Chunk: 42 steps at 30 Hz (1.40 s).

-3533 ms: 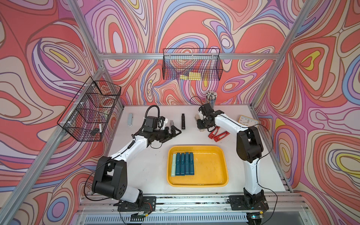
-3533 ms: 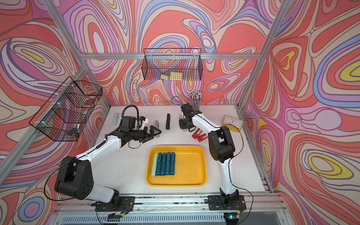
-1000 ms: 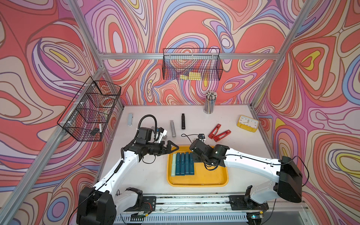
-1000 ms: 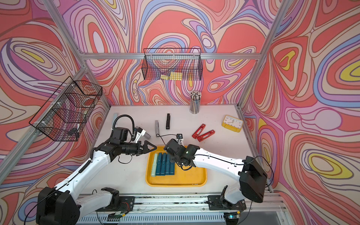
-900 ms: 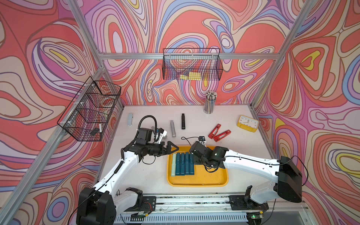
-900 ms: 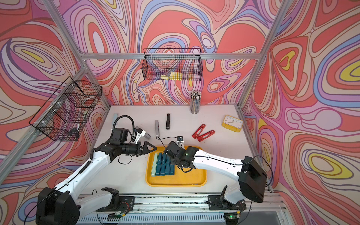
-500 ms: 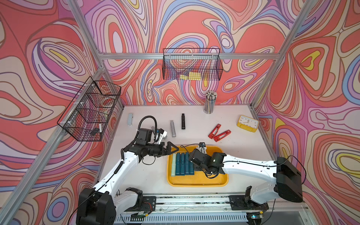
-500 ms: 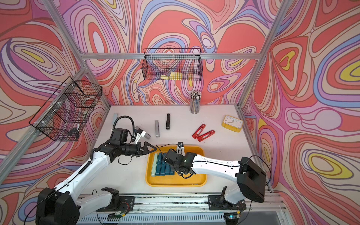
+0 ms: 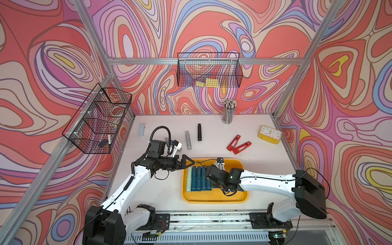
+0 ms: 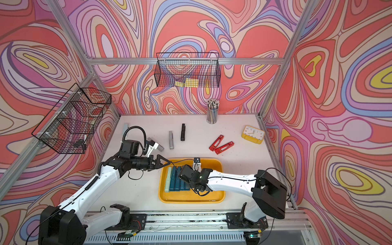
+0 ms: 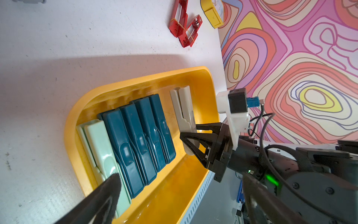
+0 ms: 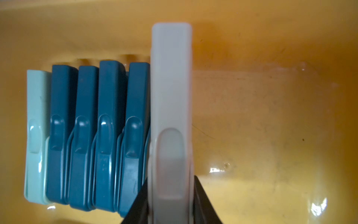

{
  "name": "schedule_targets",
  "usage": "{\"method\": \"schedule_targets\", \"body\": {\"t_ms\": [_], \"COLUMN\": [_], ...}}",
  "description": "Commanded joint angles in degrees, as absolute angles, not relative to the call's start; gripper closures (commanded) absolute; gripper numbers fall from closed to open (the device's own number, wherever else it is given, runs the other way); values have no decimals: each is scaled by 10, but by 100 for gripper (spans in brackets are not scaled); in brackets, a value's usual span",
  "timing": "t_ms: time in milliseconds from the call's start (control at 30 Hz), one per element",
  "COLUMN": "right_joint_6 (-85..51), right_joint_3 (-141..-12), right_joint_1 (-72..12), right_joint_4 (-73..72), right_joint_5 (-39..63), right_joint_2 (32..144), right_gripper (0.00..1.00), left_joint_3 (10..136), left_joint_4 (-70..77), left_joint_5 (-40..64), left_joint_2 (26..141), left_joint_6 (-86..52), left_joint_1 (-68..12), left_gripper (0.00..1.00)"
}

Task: Put the pruning pliers into the storage box
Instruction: Place the pruning pliers in the storage box.

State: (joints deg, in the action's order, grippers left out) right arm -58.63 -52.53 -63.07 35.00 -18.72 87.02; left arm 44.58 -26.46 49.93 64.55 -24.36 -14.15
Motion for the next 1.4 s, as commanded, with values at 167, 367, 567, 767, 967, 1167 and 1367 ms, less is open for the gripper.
{"method": "schedule_targets", "body": {"t_ms": [167, 367, 567, 767, 967, 1167, 1367], "right_joint_6": [-586, -584, -582, -579, -578, -582, -585], "right_joint_3": [-525, -527, -521, -522, -519, -521, -519], "right_joint_1": [-635, -635, -635, -632, -631, -631, -630], "right_joint_4": [323, 322, 310, 305, 303, 309, 314], "right_joint_5": [-193, -196, -196, -193, -192, -197, -201], "right_joint_2": [908, 917, 930, 950, 959, 956, 951], "right_gripper": [97, 97, 96, 95, 94, 84, 74], "left_joint_3": [444, 444, 445, 445, 445, 445, 445], "left_joint_4": [-276, -276, -275, -275, -276, -276, -276], "left_joint_5": [504, 505, 506, 506, 505, 504, 504], "left_joint_2": [641, 643, 645, 647, 648, 649, 649], "left_joint_6": [-229, -229, -229, -228, -228, -227, -227], "left_joint_1": [-138, -138, -138, -138, -138, -138, -137], "left_gripper": [1, 1, 1, 1, 1, 1, 1]}}
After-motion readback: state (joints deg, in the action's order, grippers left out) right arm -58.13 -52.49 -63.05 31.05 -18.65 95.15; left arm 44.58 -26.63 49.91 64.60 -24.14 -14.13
